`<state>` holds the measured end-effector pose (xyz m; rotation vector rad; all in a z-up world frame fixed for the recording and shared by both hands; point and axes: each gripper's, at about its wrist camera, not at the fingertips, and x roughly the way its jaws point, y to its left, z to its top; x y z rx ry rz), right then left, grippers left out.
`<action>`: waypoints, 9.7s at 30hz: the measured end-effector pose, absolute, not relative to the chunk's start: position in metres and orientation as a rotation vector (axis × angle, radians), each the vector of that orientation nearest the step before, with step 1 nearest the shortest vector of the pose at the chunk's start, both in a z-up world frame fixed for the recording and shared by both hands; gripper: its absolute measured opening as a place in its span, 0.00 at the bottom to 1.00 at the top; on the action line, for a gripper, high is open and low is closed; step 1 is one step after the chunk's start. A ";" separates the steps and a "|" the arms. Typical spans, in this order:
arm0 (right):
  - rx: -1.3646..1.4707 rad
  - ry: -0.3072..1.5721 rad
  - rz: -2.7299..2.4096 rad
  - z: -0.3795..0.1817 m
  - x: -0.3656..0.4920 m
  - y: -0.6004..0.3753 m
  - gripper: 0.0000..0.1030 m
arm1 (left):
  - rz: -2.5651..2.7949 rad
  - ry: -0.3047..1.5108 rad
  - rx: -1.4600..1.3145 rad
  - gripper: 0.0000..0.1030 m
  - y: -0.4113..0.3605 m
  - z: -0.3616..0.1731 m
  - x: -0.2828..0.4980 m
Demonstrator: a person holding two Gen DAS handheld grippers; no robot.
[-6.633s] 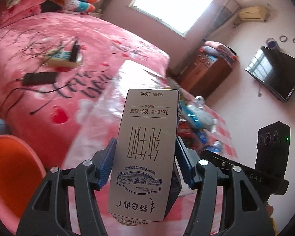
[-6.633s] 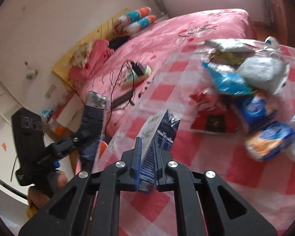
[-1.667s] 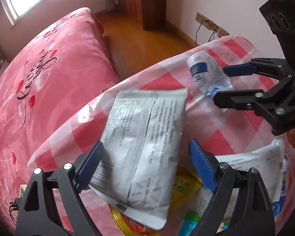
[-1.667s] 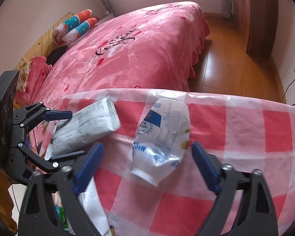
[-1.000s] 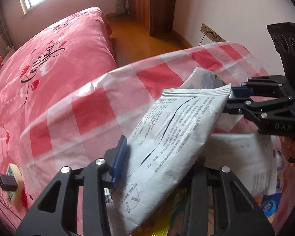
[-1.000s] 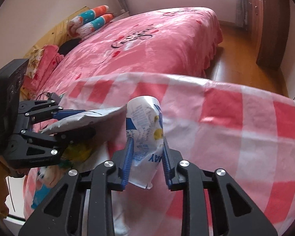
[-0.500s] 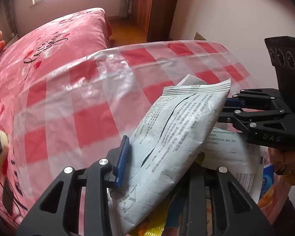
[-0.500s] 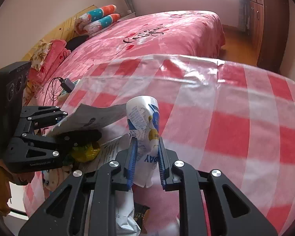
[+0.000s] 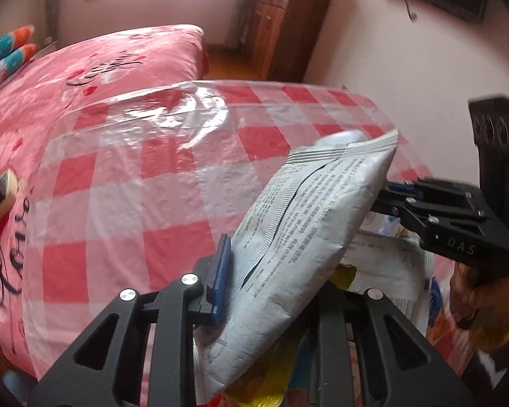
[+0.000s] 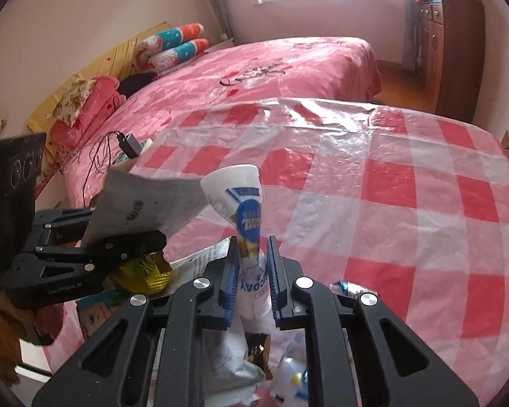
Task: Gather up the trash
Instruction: 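Lift the wrapper with the left tool while the right tool holds the white tube, then carry both items to the orange bucket and open both tools, then move both tools back to the remaining trash pile on the bed, then grasp the red milk tea snack bag with the left tool while the right tool grasps the white paper packet, then lift both held items and carry them over the orange bucket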
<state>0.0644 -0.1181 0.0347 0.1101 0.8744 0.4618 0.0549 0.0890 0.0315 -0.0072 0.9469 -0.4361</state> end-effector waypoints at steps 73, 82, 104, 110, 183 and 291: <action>0.026 1.060 1.093 0.054 -0.123 0.199 0.16 | 0.093 0.731 -0.558 0.12 0.391 0.013 -0.243; -0.014 1.056 1.069 0.032 -0.126 0.241 0.69 | 0.325 0.765 -0.591 0.75 0.423 -0.035 -0.257; 0.010 0.665 0.881 0.061 -0.139 0.124 0.95 | 0.286 0.493 -0.520 0.85 0.388 -0.015 -0.273; -0.019 0.618 0.786 0.061 -0.140 0.094 0.95 | 0.231 0.516 -0.480 0.85 0.357 -0.001 -0.261; 0.315 0.646 0.172 0.028 -0.057 -0.212 0.95 | -0.242 0.913 -0.028 0.85 0.048 0.020 -0.146; 0.184 0.701 0.312 0.062 -0.046 -0.093 0.18 | -0.256 0.842 -0.481 0.37 0.170 -0.005 -0.100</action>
